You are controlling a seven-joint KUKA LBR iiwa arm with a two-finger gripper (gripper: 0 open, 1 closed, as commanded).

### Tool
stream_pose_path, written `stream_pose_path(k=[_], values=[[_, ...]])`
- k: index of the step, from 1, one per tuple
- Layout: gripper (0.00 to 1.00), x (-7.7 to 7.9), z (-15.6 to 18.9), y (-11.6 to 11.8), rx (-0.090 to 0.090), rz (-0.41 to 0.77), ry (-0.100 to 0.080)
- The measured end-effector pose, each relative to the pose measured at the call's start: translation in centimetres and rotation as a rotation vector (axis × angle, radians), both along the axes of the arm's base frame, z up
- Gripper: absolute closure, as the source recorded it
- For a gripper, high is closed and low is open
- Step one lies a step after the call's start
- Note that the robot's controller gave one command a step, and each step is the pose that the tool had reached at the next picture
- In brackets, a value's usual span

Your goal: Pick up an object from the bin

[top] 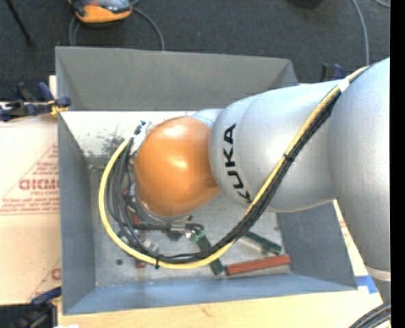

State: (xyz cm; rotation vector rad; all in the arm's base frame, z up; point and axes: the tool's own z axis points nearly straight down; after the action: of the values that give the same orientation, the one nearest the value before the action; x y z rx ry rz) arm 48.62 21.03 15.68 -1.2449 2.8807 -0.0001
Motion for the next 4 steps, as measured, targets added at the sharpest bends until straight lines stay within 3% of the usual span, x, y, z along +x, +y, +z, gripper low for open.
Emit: stream_pose_path(k=[1, 2, 3, 4], values=[[1.0, 1.8, -2.4, 1.0, 0.001, 0.106, -0.005], [1.0, 0.1, -3.0, -1.0, -0.002, 0.18, 0.01], [1.0, 0.0, 2.6, -0.5, -0.003, 0.126, 0.007], [1.0, 4.3, 3.9, 0.4, 0.003, 0.204, -0.014]])
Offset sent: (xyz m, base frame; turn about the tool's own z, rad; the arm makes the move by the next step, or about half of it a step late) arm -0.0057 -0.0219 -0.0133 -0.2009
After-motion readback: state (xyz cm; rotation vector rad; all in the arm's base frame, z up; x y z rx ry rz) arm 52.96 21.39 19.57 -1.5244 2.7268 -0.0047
